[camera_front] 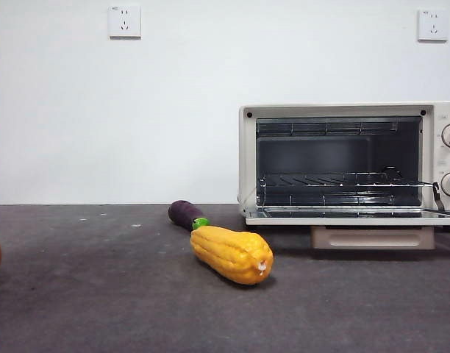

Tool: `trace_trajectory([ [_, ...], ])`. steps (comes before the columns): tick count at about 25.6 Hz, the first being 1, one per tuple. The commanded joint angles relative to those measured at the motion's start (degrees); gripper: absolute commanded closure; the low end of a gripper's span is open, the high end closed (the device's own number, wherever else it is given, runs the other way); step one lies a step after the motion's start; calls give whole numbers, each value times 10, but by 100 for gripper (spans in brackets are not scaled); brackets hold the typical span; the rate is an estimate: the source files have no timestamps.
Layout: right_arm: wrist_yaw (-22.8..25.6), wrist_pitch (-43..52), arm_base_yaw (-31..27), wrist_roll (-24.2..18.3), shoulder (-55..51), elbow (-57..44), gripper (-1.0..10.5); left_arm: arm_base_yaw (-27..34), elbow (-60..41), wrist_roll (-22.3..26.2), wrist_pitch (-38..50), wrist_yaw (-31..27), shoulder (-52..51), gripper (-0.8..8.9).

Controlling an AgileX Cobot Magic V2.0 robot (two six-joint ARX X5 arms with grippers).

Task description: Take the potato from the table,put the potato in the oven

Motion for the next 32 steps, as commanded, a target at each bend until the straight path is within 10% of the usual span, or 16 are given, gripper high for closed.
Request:
trace_trajectory([
  [1,-59,28,1,17,21,1,948,0,-5,2,-23,-48,-30,820],
  [8,-88,183,67,113,78,1,939,0,-5,2,-106,-97,-148,820],
  [13,-13,279,171,163,118,7,870,0,-5,-16,-139,-172,-210,820],
  [26,133,164,383,96,346,247,840,0,-22,-43,-140,-217,-376,820],
  [32,171,104,441,77,457,386,654,0,-101,-74,-140,-253,-480,820],
])
